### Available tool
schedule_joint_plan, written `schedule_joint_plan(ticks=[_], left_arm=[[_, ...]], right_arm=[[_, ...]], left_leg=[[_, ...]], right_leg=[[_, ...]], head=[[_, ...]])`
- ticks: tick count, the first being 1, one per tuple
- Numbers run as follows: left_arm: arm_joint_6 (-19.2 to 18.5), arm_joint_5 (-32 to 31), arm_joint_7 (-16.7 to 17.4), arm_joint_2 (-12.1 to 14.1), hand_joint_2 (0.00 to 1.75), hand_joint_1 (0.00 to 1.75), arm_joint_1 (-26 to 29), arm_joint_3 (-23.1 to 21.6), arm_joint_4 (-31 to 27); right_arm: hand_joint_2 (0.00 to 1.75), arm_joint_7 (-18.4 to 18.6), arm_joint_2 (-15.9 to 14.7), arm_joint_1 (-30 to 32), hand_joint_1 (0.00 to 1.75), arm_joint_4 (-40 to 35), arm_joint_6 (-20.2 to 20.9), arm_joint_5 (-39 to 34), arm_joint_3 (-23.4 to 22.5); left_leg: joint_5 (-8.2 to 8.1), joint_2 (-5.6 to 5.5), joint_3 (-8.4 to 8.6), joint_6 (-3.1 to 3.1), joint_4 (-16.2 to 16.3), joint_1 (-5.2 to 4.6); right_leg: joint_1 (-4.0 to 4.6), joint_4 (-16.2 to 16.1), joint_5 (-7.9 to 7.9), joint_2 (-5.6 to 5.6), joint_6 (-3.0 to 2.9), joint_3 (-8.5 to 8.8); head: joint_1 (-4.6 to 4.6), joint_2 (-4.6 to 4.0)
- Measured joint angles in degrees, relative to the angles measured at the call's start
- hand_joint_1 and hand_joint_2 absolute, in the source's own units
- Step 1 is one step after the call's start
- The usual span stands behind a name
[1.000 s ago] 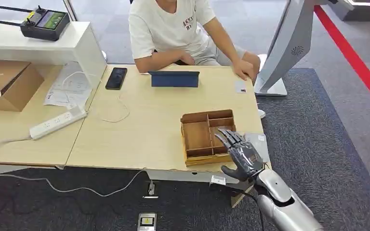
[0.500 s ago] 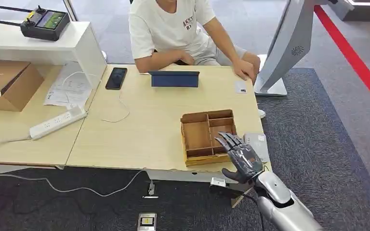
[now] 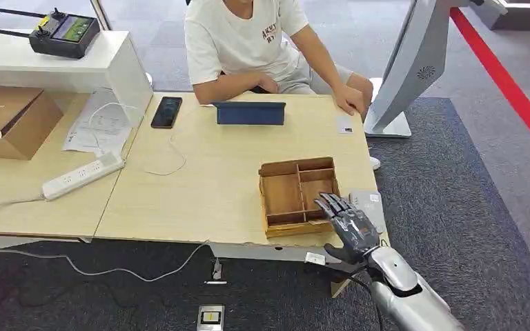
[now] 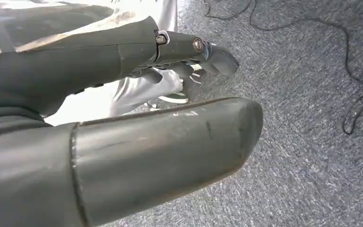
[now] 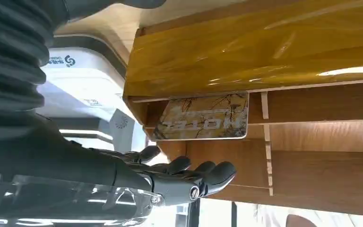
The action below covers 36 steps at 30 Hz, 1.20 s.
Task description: Pass the card to the sensor for recognition and then transmit it.
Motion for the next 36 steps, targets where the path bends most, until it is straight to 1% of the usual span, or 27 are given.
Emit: schedule_joint_plan(ticks=[1, 2, 3, 4, 5, 8, 9, 10, 11, 13, 14, 15, 16, 17, 18, 20, 21, 22, 27, 30, 31, 32, 33, 34, 36], left_arm=[[0.0, 0.0, 0.0, 0.0, 0.0, 0.0, 0.0, 0.0, 0.0], [0.0, 0.0, 0.02, 0.0, 0.0, 0.0, 0.0, 0.0, 0.0], [0.0, 0.0, 0.02, 0.0, 0.0, 0.0, 0.01, 0.0, 0.0], [0.0, 0.0, 0.09, 0.0, 0.0, 0.0, 0.01, 0.0, 0.0], [0.0, 0.0, 0.13, 0.02, 0.0, 0.0, 0.01, 0.0, 0.0], [0.0, -0.09, 0.22, 0.02, 0.0, 0.0, 0.01, 0.0, 0.0], [0.0, -0.13, 0.22, 0.02, 0.0, 0.0, 0.01, -0.02, 0.0], [0.0, -0.29, 0.22, 0.02, 0.0, 0.0, 0.01, -0.02, 0.0], [0.0, -0.37, 0.22, 0.02, 0.0, 0.0, 0.02, -0.04, 0.0], [0.07, -0.44, 0.22, 0.02, 0.0, 0.0, 0.01, -0.11, 0.0], [0.07, -0.42, 0.22, 0.02, 0.0, 0.0, 0.02, -0.15, 0.0], [0.11, -0.44, 0.22, 0.02, 0.0, 0.0, 0.03, -0.22, 0.0], [0.11, -0.42, 0.22, 0.02, 0.0, 0.0, 0.03, -0.24, 0.0], [0.13, -0.42, 0.2, 0.02, 0.0, 0.0, 0.02, -0.26, 0.0], [0.13, -0.42, 0.17, 0.02, 0.0, 0.0, 0.02, -0.28, 0.0], [0.13, -0.42, 0.17, 0.02, 0.0, 0.0, 0.03, -0.28, 0.0], [0.13, -0.44, 0.17, 0.02, 0.0, 0.0, 0.04, -0.31, 0.0], [0.13, -0.44, 0.18, 0.02, 0.0, 0.0, 0.04, -0.31, 0.0], [0.13, -0.42, 0.17, 0.02, 0.0, 0.0, 0.04, -0.33, 0.0], [0.13, -0.35, 0.17, 0.02, 0.0, 0.0, 0.04, -0.33, 0.0], [0.13, -0.26, 0.17, 0.02, 0.0, 0.0, 0.04, -0.33, 0.0], [0.13, -0.24, 0.18, 0.02, 0.0, 0.0, 0.04, -0.33, 0.0], [0.13, -0.22, 0.17, 0.02, 0.0, 0.0, 0.04, -0.33, 0.0], [0.15, -0.15, 0.17, 0.02, 0.0, 0.0, 0.04, -0.33, 0.0], [0.15, -0.04, 0.17, 0.02, 0.0, 0.0, 0.04, -0.33, 0.0]], right_arm=[[1.75, 0.0, 0.04, -0.02, 0.52, 0.17, -0.02, -0.04, 0.0], [1.75, -0.02, 0.07, -0.07, 0.52, 0.35, -0.02, -0.18, 0.0], [1.75, -0.04, 0.07, -0.1, 0.42, 0.57, -0.02, -0.22, 0.0], [1.75, -0.07, 0.07, -0.12, 0.23, 0.74, -0.09, -0.35, 0.0], [1.75, -0.09, 0.07, -0.16, 0.21, 0.87, -0.11, -0.37, 0.0], [1.75, -0.37, 0.13, -0.37, 0.28, 1.44, -0.59, -0.59, 0.0], [1.75, -0.44, 0.17, -0.43, 0.37, 1.59, -0.74, -0.7, -0.02], [1.75, -0.61, 0.22, -0.48, 0.42, 1.7, -0.92, -0.85, -0.02], [1.75, -0.94, 0.28, -0.6, 0.52, 1.97, -1.16, -1.07, -0.02], [1.75, -1.07, 0.35, -0.75, 0.65, 2.23, -1.22, -1.2, -0.02], [1.75, -1.09, 0.37, -0.81, 0.59, 2.36, -1.22, -1.22, -0.02], [1.75, -1.16, 0.44, -0.89, 0.59, 2.51, -1.22, -1.33, -0.04], [1.75, -1.16, 0.48, -0.97, 0.42, 2.56, -1.22, -1.38, -0.04], [1.75, -1.14, 0.55, -1.05, 0.37, 2.67, -1.22, -1.38, -0.04], [1.75, -1.14, 0.61, -1.15, 0.37, 2.8, -1.25, -1.38, -0.07], [1.75, -1.14, 0.7, -1.25, 0.17, 3.02, -1.25, -1.38, -0.07], [1.75, -1.14, 0.74, -1.28, 0.14, 3.06, -1.29, -1.35, -0.07], [1.75, -1.14, 0.77, -1.34, 0.05, 3.13, -1.38, -1.36, -0.07], [1.75, -1.66, 1.14, -1.63, 0.03, 3.85, -1.95, -1.36, -0.07], [1.75, -1.75, 1.36, -1.73, 0.07, 3.85, -1.86, -1.44, -0.07], [1.75, -1.73, 1.44, -1.78, 0.19, 3.85, -1.84, -1.44, -0.07], [1.75, -1.73, 1.55, -1.85, 0.93, 3.83, -1.81, -1.44, -0.07], [1.75, -1.73, 1.62, -1.9, 0.93, 3.82, -1.81, -1.44, -0.07], [1.75, -1.75, 1.68, -1.95, 1.52, 3.83, -1.79, -1.44, -0.07], [1.75, -1.73, 1.75, -1.99, 1.5, 3.83, -1.71, -1.44, -0.07]], left_leg=[[0.0, 0.0, 0.0, 0.0, 0.0, 0.0], [0.0, 0.0, 0.0, 0.0, 0.0, 0.0], [0.0, 0.0, 0.0, 0.0, 0.0, 0.0], [0.0, 0.0, 0.0, 0.0, 0.0, 0.0], [0.0, 0.0, 0.0, 0.0, 0.0, 0.0], [0.0, 0.0, 0.0, 0.0, 0.0, 0.0], [0.0, 0.0, 0.0, 0.0, 0.0, 0.0], [0.0, 0.0, 0.0, 0.0, 0.0, 0.0], [0.0, 0.0, 0.0, 0.0, 0.0, 0.0], [0.0, 0.0, 0.0, 0.0, 0.0, 0.0], [0.0, 0.0, 0.0, 0.0, 0.0, 0.0], [0.0, 0.0, 0.0, 0.0, 0.0, 0.0], [0.0, 0.0, 0.0, 0.0, 0.0, 0.0], [0.0, 0.0, 0.01, 0.0, 0.0, 0.0], [0.0, 0.0, 0.01, 0.0, 0.0, 0.0], [0.0, 0.0, 0.0, 0.0, 0.0, 0.0], [0.0, 0.0, 0.0, 0.0, 0.0, 0.0], [0.0, 0.0, 0.0, 0.0, 0.0, 0.0], [0.0, 0.0, 0.01, 0.0, 0.0, 0.0], [0.0, 0.0, 0.0, 0.0, 0.0, 0.0], [0.0, 0.0, 0.0, 0.0, 0.0, 0.0], [0.0, 0.0, 0.0, 0.0, 0.0, 0.0], [0.0, 0.0, 0.0, 0.0, 0.0, 0.0], [0.0, 0.0, 0.01, 0.0, 0.0, 0.0], [0.0, 0.0, 0.0, 0.0, 0.0, 0.0]], right_leg=[[0.0, 0.0, 0.0, 0.0, 0.0, 0.0], [0.0, 0.0, 0.0, 0.0, 0.0, 0.01], [0.0, 0.0, 0.0, 0.0, 0.0, 0.01], [0.0, 0.0, 0.0, 0.0, 0.0, 0.01], [0.0, 0.0, 0.0, 0.0, 0.0, 0.01], [0.0, 0.0, 0.0, 0.0, 0.0, 0.01], [0.0, 0.0, 0.0, 0.0, 0.0, 0.01], [0.0, 0.0, 0.0, 0.0, 0.0, 0.01], [0.0, 0.0, 0.0, 0.0, 0.0, 0.0], [0.0, 0.0, 0.0, 0.0, 0.0, 0.01], [0.0, 0.0, 0.0, 0.0, 0.0, 0.01], [0.0, 0.0, 0.0, 0.0, 0.0, 0.01], [0.0, 0.0, 0.0, 0.0, 0.0, 0.01], [0.0, 0.0, 0.0, 0.0, 0.0, 0.01], [0.0, 0.0, 0.0, 0.0, 0.0, 0.01], [0.0, 0.0, 0.0, 0.0, 0.0, 0.01], [0.0, 0.0, 0.0, 0.0, 0.0, 0.01], [0.0, 0.0, 0.0, 0.0, 0.0, 0.01], [0.0, 0.0, 0.0, 0.0, 0.0, 0.01], [0.0, 0.0, 0.0, 0.0, 0.0, 0.01], [0.0, 0.0, 0.0, 0.0, 0.0, 0.01], [0.0, 0.0, 0.0, 0.0, 0.0, 0.01], [0.0, 0.0, 0.0, 0.0, 0.0, 0.01], [0.0, 0.0, 0.0, 0.0, 0.0, 0.01], [0.0, 0.0, 0.0, 0.0, 0.0, 0.01]], head=[[0.02, 0.0], [0.02, 0.0], [0.02, 0.0], [0.02, 0.0], [0.02, 0.0], [0.02, 0.0], [0.02, 0.0], [0.02, 0.0], [0.02, 0.0], [0.02, 0.0], [0.02, 0.0], [0.02, 0.0], [0.02, 0.0], [0.02, 0.0], [0.02, 0.0], [0.02, 0.0], [0.02, 0.0], [0.02, 0.0], [0.02, 0.0], [0.02, 0.0], [0.02, 0.0], [0.02, 0.0], [0.02, 0.0], [0.02, 0.0], [0.02, 0.0]])
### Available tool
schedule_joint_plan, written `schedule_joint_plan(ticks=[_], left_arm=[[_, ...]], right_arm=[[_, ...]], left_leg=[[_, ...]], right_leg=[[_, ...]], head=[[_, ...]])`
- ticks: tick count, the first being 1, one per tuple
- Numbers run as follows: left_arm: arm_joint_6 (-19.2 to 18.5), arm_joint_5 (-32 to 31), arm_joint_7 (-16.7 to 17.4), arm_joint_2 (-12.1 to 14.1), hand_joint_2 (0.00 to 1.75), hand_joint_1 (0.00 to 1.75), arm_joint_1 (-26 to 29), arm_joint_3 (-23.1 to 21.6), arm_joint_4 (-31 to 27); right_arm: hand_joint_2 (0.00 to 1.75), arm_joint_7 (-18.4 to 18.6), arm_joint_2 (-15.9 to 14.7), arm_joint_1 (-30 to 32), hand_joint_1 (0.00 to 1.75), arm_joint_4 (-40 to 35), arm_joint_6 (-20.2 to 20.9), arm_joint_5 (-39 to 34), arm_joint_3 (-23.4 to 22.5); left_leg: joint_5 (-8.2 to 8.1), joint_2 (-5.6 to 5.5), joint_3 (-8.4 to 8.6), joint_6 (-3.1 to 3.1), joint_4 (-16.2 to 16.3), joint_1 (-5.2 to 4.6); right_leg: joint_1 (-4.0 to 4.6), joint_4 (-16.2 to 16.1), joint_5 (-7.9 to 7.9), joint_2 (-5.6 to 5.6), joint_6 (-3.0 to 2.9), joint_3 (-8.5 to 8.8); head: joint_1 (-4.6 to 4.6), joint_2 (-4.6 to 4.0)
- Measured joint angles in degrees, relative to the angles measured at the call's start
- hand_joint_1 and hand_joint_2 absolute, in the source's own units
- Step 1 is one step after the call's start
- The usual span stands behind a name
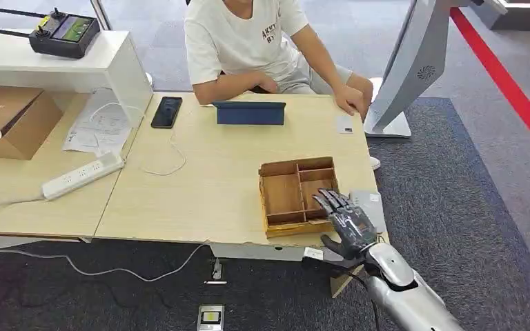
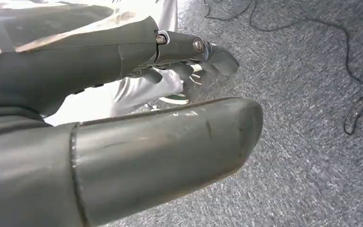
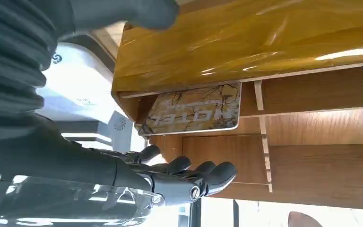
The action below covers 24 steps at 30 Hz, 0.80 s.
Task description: Pass the card to the sensor for recognition and then transmit it.
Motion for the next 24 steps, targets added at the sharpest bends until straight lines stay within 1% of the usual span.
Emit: schedule_joint_plan(ticks=[1, 2, 3, 7, 8, 9, 10, 11, 24], left_arm=[[0.0, 0.09, 0.0, 0.0, 0.0, 0.0, 0.0, 0.0, 0.0], [0.02, 0.18, 0.0, 0.0, 0.0, 0.0, 0.0, 0.0, 0.0], [0.04, 0.2, 0.0, 0.0, 0.0, 0.0, 0.0, 0.0, 0.0], [0.15, 0.11, 0.0, 0.0, 0.0, 0.0, 0.01, 0.0, 0.0], [0.17, 0.09, 0.0, 0.0, 0.0, 0.0, 0.01, 0.0, 0.0], [0.2, 0.09, 0.0, 0.0, 0.0, 0.0, 0.01, 0.0, 0.0], [0.28, 0.09, 0.0, 0.0, 0.0, 0.0, 0.01, 0.0, 0.0], [0.39, 0.09, -0.04, 0.0, 0.0, 0.0, 0.01, 0.0, 0.0], [0.79, -0.37, -0.18, 0.0, 0.0, 0.0, 0.07, -0.02, 0.0]], right_arm=[[1.75, 0.0, 0.06, -0.02, 1.1, 0.02, 0.24, 0.0, 0.0], [1.75, 0.0, 0.09, -0.04, 0.1, 0.02, 0.37, 0.0, 0.0], [1.75, 0.0, 0.13, -0.06, 0.0, 0.02, 0.5, 0.0, 0.0], [1.75, -0.37, 0.39, -0.15, 0.0, 0.0, 0.46, -0.11, -0.02], [1.75, -0.39, 0.44, -0.14, 0.31, 0.02, 0.33, -0.11, -0.02], [1.75, -0.42, 0.48, -0.14, 0.84, 0.02, 0.26, -0.11, -0.02], [1.75, -0.44, 0.5, -0.15, 0.84, 0.02, 0.26, -0.2, -0.02], [1.75, -0.46, 0.52, -0.16, 1.75, 0.02, 0.28, -0.5, -0.02], [1.75, -1.14, 0.55, -0.71, 1.75, 0.02, 0.68, -2.1, -0.46]], left_leg=[[0.0, 0.0, 0.0, 0.0, 0.0, 0.0], [0.0, 0.0, 0.0, 0.0, 0.0, 0.0], [0.0, 0.0, 0.0, 0.0, 0.0, 0.0], [0.0, 0.0, 0.0, 0.0, 0.0, 0.0], [0.0, 0.0, 0.0, 0.0, 0.0, 0.0], [0.0, 0.0, 0.0, 0.0, 0.0, 0.0], [0.0, 0.0, 0.0, 0.0, 0.0, 0.0], [0.0, 0.0, 0.0, 0.0, 0.0, 0.0], [0.0, 0.0, 0.02, 0.0, 0.0, 0.0]], right_leg=[[0.0, 0.0, 0.0, 0.0, 0.0, 0.0], [0.0, 0.0, 0.0, 0.0, 0.0, 0.0], [0.0, 0.0, 0.0, 0.0, 0.0, 0.0], [0.0, 0.0, 0.0, 0.0, 0.0, 0.0], [0.0, 0.0, 0.0, 0.0, 0.0, 0.0], [0.0, 0.0, 0.0, 0.0, 0.0, 0.0], [0.0, 0.0, 0.0, 0.0, 0.0, 0.0], [0.0, 0.0, 0.0, 0.0, 0.0, 0.0], [0.0, 0.0, 0.0, 0.0, 0.0, 0.0]], head=[[0.0, 0.0], [0.0, 0.0], [0.0, 0.0], [0.0, 0.0], [0.0, 0.0], [0.0, 0.0], [0.0, 0.0], [0.0, 0.0], [0.02, 0.0]])
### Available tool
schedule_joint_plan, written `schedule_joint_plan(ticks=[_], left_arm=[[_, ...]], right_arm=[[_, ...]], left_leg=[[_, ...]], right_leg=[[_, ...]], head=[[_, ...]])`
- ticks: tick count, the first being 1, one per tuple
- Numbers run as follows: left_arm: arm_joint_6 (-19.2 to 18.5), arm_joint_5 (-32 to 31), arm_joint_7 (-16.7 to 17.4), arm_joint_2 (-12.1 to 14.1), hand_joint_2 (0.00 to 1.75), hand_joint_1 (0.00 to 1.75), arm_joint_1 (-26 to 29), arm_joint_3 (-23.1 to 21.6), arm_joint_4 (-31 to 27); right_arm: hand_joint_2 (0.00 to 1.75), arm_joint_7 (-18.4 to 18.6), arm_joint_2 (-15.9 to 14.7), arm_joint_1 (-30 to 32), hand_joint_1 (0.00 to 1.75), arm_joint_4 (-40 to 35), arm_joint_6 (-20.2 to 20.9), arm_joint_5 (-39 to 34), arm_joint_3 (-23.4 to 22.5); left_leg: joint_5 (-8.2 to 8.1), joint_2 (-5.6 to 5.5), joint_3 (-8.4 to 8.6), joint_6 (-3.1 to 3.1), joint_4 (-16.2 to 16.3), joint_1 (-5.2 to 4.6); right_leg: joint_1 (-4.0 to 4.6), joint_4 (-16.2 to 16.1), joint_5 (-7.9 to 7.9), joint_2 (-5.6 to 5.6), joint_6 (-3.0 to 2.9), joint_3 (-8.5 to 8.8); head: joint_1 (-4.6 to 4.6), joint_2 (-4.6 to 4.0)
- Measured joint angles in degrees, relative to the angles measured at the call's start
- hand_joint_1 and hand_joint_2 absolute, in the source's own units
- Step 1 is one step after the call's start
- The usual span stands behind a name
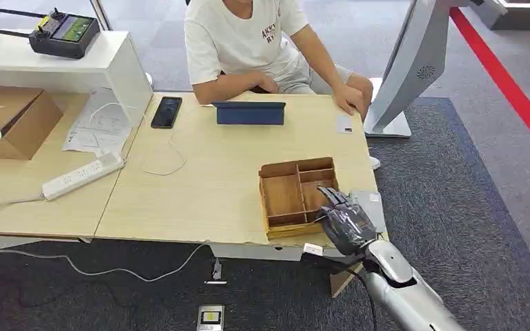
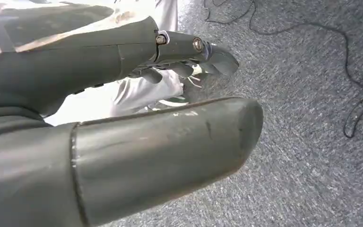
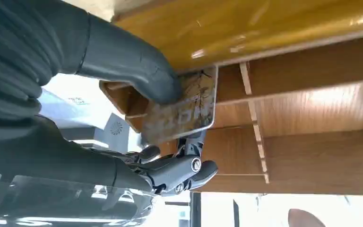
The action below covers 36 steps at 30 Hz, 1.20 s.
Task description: Pass the card to the sensor for recognition and then transmit it.
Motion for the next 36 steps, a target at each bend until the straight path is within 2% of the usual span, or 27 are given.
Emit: schedule_joint_plan(ticks=[13, 18, 22, 28, 36], left_arm=[[0.09, -0.02, -0.46, -0.02, 0.0, 0.0, -0.01, -0.04, 0.0], [0.09, 0.09, -0.57, -0.04, 0.0, 0.0, -0.01, -0.04, 0.0], [0.09, 0.48, -0.66, -0.07, 0.0, 0.0, 0.01, -0.04, 0.0], [0.24, 0.48, -0.85, -0.22, 0.0, 0.0, 0.02, -0.26, 0.0], [0.24, -0.26, -1.14, -0.35, 0.0, 0.0, 0.14, -1.0, 0.0]], right_arm=[[1.75, -0.02, 0.02, -0.11, 1.75, 0.0, -0.26, 0.26, -0.04], [1.75, -0.26, 0.26, -0.36, 1.75, -0.09, -2.3, -0.09, -0.44], [1.75, 0.5, 0.26, -0.57, 1.75, -3.0, -2.1, 0.18, -1.44], [1.75, 3.1, -0.33, -3.42, 1.75, -12.98, 1.94, 1.09, -4.72], [1.75, 3.26, -0.59, -6.66, 1.75, -22.32, 4.81, 3.43, -8.89]], left_leg=[[0.0, 0.0, -0.01, 0.0, 0.0, 0.0], [0.0, 0.0, -0.02, 0.0, 0.0, 0.0], [0.0, 0.0, -0.02, 0.0, 0.0, 0.0], [0.01, 0.0, 0.01, 0.0, 0.01, 0.0], [0.01, 0.0, 0.01, 0.0, 0.01, 0.0]], right_leg=[[0.0, 0.0, 0.0, 0.0, 0.0, 0.0], [0.0, 0.0, 0.0, 0.0, 0.0, 0.0], [0.0, 0.01, 0.01, 0.0, 0.0, 0.0], [0.0, 0.01, 0.01, 0.0, 0.01, 0.02], [0.0, 0.01, 0.01, 0.0, 0.01, 0.01]], head=[[-0.02, 0.0], [-0.02, 0.0], [-0.02, 0.0], [0.0, 0.0], [-0.02, 0.0]])
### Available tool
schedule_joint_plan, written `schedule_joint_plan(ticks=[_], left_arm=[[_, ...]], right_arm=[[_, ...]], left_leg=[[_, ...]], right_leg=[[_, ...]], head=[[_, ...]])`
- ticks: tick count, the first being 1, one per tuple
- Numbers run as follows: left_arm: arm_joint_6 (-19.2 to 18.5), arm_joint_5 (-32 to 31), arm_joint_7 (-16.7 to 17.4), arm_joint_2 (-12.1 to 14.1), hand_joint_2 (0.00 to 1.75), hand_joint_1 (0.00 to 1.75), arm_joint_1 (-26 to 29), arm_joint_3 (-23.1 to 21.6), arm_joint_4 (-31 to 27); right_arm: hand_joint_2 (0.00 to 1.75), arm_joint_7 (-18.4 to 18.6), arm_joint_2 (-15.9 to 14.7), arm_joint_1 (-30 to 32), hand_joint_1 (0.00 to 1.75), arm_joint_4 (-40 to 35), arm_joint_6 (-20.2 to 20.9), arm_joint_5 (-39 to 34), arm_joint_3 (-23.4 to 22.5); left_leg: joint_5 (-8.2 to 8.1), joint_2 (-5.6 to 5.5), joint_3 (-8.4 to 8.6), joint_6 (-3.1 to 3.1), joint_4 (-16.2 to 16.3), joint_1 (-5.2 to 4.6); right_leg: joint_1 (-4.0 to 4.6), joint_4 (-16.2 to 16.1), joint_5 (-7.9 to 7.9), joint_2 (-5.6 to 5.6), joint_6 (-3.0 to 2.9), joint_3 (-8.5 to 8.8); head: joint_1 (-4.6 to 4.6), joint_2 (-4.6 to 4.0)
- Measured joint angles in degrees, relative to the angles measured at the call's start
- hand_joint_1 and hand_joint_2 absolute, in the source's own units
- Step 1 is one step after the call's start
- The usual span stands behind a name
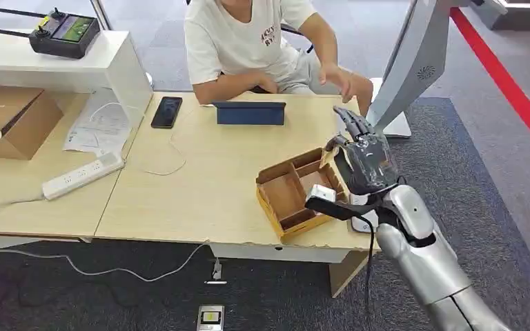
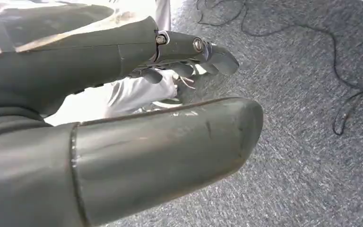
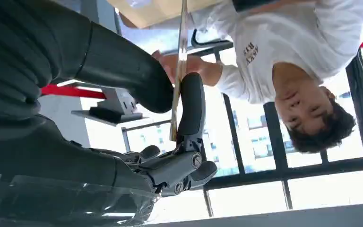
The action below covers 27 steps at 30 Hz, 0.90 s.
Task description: Pass the card to the sensor for recognition and then transmit it.
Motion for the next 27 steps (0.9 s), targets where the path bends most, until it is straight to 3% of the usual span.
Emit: schedule_joint_plan(ticks=[7, 17, 25, 26, 27], left_arm=[[0.2, -1.55, -1.4, -0.11, 0.0, 0.0, -0.02, -0.63, 0.0], [1.35, -3.89, -2.73, -0.13, 0.0, 0.0, -0.12, -3.28, 0.0], [0.83, -4.41, -2.34, -0.26, 0.0, 0.0, -0.85, -4.74, -0.02], [0.81, -4.42, -2.32, -0.31, 0.0, 0.0, -0.85, -4.79, -0.02], [0.76, -4.42, -2.27, -0.31, 0.0, 0.0, -0.87, -4.81, -0.02]], right_arm=[[1.75, -3.98, 1.31, -4.95, 1.75, 1.87, -0.39, 1.4, 0.0], [1.75, -6.6, 7.43, -18.17, 1.75, 20.84, -3.78, 3.72, 1.55], [1.75, -6.19, 10.62, -21.85, 1.75, 31.38, -3.76, 4.9, 2.32], [1.75, -6.19, 10.86, -22.0, 1.71, 31.94, -3.76, 4.9, 2.38], [1.75, -6.19, 11.04, -22.13, 1.55, 32.68, -3.76, 4.87, 2.42]], left_leg=[[0.0, 0.0, -0.04, 0.0, -0.01, 0.0], [0.03, -0.02, -0.09, -0.02, 0.0, 0.0], [0.02, -0.03, -0.16, -0.02, 0.0, 0.0], [0.02, -0.03, -0.17, -0.02, 0.0, 0.0], [0.02, -0.03, -0.16, -0.02, 0.0, 0.01]], right_leg=[[0.0, 0.01, 0.0, 0.0, 0.0, 0.0], [0.0, 0.03, 0.01, -0.02, 0.0, -0.06], [0.0, 0.03, 0.0, -0.02, 0.0, -0.13], [0.0, 0.03, 0.01, -0.02, 0.0, -0.15], [0.01, 0.03, 0.01, -0.01, 0.0, -0.16]], head=[[-0.02, 0.0], [0.02, 0.0], [0.0, 0.0], [0.0, 0.0], [-0.02, 0.0]])
